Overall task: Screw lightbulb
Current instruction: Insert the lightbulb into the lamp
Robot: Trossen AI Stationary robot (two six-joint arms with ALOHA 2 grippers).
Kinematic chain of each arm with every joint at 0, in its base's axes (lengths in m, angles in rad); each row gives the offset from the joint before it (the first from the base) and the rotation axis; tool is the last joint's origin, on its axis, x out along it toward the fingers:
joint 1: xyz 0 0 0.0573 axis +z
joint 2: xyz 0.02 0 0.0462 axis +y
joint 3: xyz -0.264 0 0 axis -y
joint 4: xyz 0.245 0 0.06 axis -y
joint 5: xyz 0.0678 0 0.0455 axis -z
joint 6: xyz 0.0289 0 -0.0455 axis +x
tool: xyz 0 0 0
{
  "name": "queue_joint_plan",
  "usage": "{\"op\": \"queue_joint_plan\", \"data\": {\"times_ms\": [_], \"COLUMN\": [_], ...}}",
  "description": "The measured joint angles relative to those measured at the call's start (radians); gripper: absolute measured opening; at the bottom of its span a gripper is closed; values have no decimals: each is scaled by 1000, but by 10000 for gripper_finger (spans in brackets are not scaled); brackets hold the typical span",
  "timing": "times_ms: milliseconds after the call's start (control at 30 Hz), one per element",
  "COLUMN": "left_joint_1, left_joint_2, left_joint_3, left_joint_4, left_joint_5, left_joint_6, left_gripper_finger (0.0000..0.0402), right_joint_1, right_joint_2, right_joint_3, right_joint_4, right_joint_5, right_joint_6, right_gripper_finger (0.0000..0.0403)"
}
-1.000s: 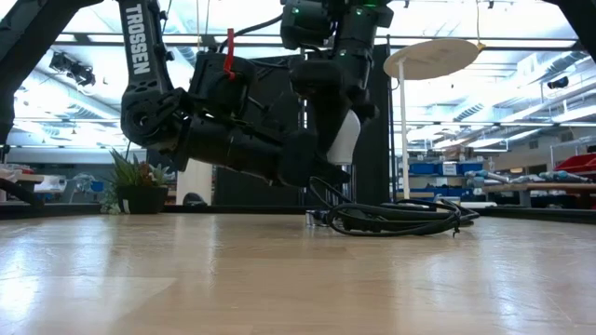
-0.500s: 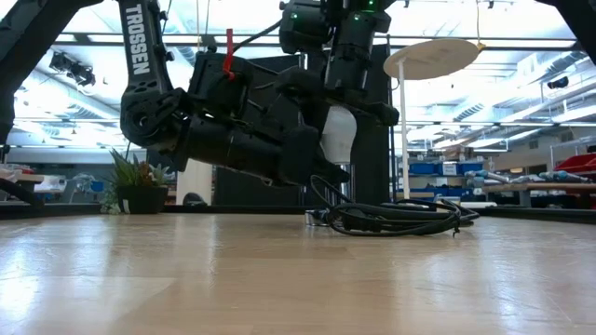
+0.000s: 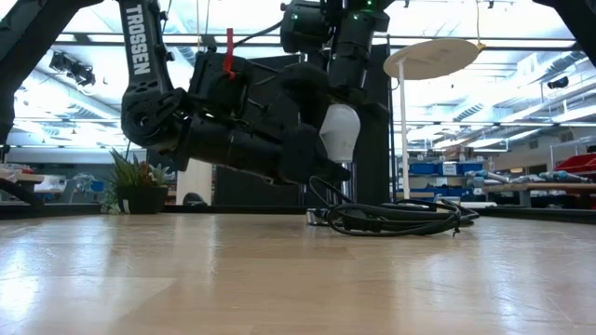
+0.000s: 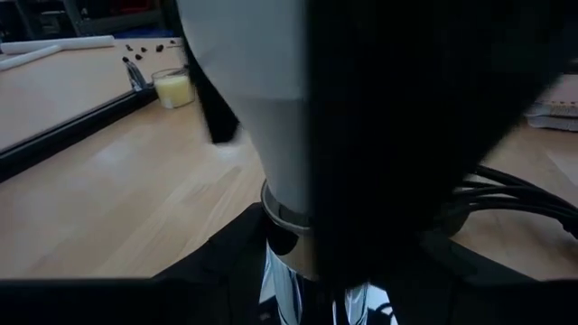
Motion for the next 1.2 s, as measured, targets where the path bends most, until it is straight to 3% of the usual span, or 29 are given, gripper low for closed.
{"op": "queue_joint_plan", "data": {"times_ms": [233, 633, 767, 900, 1200], "left_joint_1": [1, 2, 2, 2, 2], "left_joint_2": [0, 0, 0, 0, 0], "left_joint_3": [0, 0, 0, 0, 0], "left_joint_4": [-2, -5, -6, -7, -6], "left_joint_5": [2, 2, 2, 2, 2], "left_joint_6": [3, 5, 4, 3, 3], "left_gripper_finger": [190, 190, 190, 190, 190], "right_joint_1": [25, 45, 44, 44, 44], "right_joint_2": [-2, -2, -4, -4, -4], "right_joint_3": [13, 15, 15, 15, 15], "right_joint_4": [-16, -34, -37, -38, -47], "right_joint_5": [-1, 25, 34, 35, 30], "right_joint_6": [-164, -887, -1061, -1152, -1160], "right_gripper_finger": [388, 389, 389, 386, 336]}}
